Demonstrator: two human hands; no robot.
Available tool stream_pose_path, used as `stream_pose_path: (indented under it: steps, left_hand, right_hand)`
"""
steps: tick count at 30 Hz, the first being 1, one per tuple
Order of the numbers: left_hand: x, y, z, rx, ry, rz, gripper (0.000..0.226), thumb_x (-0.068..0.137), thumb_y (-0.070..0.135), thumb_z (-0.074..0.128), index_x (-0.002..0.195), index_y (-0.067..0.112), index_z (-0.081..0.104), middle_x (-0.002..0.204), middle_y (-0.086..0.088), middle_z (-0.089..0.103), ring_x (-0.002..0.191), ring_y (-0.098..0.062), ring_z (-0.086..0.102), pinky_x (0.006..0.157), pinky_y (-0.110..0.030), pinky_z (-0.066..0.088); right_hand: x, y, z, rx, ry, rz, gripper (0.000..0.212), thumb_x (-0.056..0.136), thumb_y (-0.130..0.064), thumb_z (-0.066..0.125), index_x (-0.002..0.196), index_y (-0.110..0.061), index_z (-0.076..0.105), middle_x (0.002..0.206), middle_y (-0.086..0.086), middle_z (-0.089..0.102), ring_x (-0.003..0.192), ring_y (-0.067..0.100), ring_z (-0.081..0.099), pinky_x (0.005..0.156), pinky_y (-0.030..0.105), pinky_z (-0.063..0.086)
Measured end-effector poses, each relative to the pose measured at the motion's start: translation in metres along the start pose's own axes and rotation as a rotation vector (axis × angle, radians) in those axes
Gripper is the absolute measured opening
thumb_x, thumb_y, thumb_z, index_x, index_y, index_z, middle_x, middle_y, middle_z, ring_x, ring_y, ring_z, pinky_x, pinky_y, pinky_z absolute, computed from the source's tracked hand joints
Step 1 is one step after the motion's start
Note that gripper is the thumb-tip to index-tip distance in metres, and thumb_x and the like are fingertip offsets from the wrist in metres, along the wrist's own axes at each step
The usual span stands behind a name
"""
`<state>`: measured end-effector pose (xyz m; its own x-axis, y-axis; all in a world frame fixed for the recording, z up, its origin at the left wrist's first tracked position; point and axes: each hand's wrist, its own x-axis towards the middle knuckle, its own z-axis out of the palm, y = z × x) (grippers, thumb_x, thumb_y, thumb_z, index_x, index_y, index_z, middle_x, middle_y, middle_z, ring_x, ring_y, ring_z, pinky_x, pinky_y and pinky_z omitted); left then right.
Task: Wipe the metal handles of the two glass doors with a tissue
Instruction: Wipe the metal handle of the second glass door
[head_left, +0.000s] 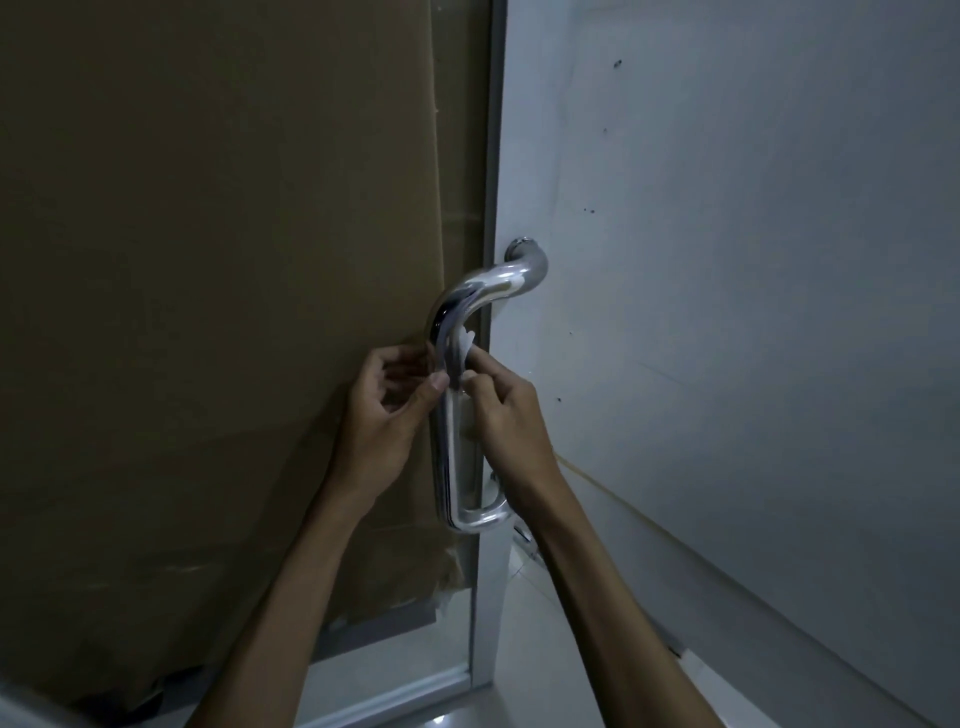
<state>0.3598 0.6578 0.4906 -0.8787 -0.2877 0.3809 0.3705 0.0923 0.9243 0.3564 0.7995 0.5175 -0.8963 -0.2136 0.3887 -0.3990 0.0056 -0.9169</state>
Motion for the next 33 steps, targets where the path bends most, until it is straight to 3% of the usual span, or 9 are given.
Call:
stream_pose_path:
  steps: [6, 10, 12, 14, 17, 19, 23, 29, 33]
  left_hand:
    - [0.0, 0.0, 0.004, 0.023, 0.036, 0.018, 0.016, 0.094, 0.018, 0.076, 0.105, 0.02, 0.065, 0.098, 0.012, 0.074, 0.094, 0.0, 0.068, 0.08, -0.016, 0.052]
    - [0.003, 0.002, 0.005, -0.014, 0.02, 0.005, 0.017, 0.093, 0.014, 0.076, 0.105, 0.018, 0.065, 0.103, 0.002, 0.073, 0.093, 0.0, 0.068, 0.079, -0.016, 0.053]
    - [0.004, 0.002, 0.005, -0.022, 0.024, 0.002, 0.016, 0.093, 0.012, 0.076, 0.104, 0.018, 0.066, 0.101, 0.002, 0.073, 0.091, 0.001, 0.069, 0.079, -0.015, 0.053]
    - [0.004, 0.001, 0.005, -0.047, 0.024, -0.002, 0.017, 0.093, 0.01, 0.076, 0.105, 0.014, 0.066, 0.101, 0.0, 0.073, 0.091, 0.0, 0.07, 0.08, -0.015, 0.053]
    - [0.004, 0.0, 0.003, -0.061, 0.019, -0.002, 0.017, 0.092, 0.008, 0.076, 0.106, 0.011, 0.065, 0.099, 0.002, 0.074, 0.092, -0.001, 0.071, 0.081, -0.015, 0.054]
    - [0.005, 0.0, 0.002, -0.05, 0.005, -0.011, 0.017, 0.092, 0.008, 0.076, 0.104, 0.013, 0.066, 0.095, 0.006, 0.076, 0.09, 0.0, 0.071, 0.08, -0.015, 0.054]
    - [0.008, -0.002, -0.001, -0.05, -0.012, -0.013, 0.017, 0.091, 0.011, 0.077, 0.102, 0.016, 0.066, 0.093, 0.013, 0.077, 0.091, 0.0, 0.071, 0.081, -0.016, 0.054]
    - [0.007, -0.003, -0.002, -0.062, -0.02, -0.018, 0.018, 0.092, 0.011, 0.076, 0.106, 0.011, 0.065, 0.099, 0.003, 0.074, 0.093, -0.004, 0.071, 0.082, -0.018, 0.055]
    - [0.008, -0.002, -0.003, -0.067, -0.034, -0.027, 0.018, 0.091, 0.013, 0.077, 0.105, 0.012, 0.065, 0.099, 0.002, 0.074, 0.094, -0.004, 0.071, 0.082, -0.019, 0.055]
  right_hand:
    - [0.015, -0.017, -0.01, 0.248, 0.064, 0.135, 0.039, 0.101, -0.027, 0.043, 0.123, -0.012, 0.072, 0.116, 0.007, 0.076, 0.112, 0.018, 0.071, 0.102, 0.041, 0.056]
    - [0.003, -0.027, -0.002, 0.104, -0.028, 0.029, 0.034, 0.104, -0.008, 0.042, 0.122, -0.023, 0.067, 0.105, 0.001, 0.074, 0.104, 0.021, 0.07, 0.09, 0.03, 0.058]
    - [0.013, -0.033, -0.014, 0.307, -0.046, 0.13, 0.023, 0.101, -0.018, 0.046, 0.094, -0.018, 0.068, 0.084, 0.001, 0.067, 0.083, 0.024, 0.068, 0.083, 0.04, 0.056]
    - [0.021, -0.042, -0.026, 0.608, 0.04, 0.233, 0.022, 0.097, -0.022, 0.051, 0.076, -0.016, 0.057, 0.075, 0.002, 0.053, 0.073, 0.015, 0.06, 0.082, 0.03, 0.049]
    - [0.028, -0.041, -0.032, 1.103, 0.027, 0.365, 0.028, 0.099, -0.022, 0.048, 0.079, -0.01, 0.064, 0.094, 0.009, 0.071, 0.108, 0.021, 0.068, 0.109, 0.029, 0.045]
    - [0.029, -0.044, -0.027, 1.084, 0.016, 0.38, 0.037, 0.101, -0.018, 0.045, 0.084, -0.007, 0.075, 0.095, 0.009, 0.076, 0.102, 0.019, 0.072, 0.101, 0.027, 0.05]
    - [0.042, -0.056, -0.042, 1.184, 0.11, 0.416, 0.064, 0.093, -0.017, 0.048, 0.153, 0.004, 0.04, 0.14, 0.031, 0.06, 0.12, 0.035, 0.068, 0.115, 0.041, 0.046]
    - [0.051, -0.064, -0.052, 1.047, 0.146, 0.481, 0.045, 0.099, -0.015, 0.044, 0.131, 0.016, 0.052, 0.138, 0.036, 0.058, 0.134, 0.043, 0.056, 0.121, 0.048, 0.038]
    - [0.067, -0.07, -0.058, 1.034, 0.23, 0.444, 0.052, 0.102, -0.017, 0.039, 0.142, 0.016, 0.044, 0.139, 0.037, 0.056, 0.134, 0.044, 0.055, 0.122, 0.047, 0.037]
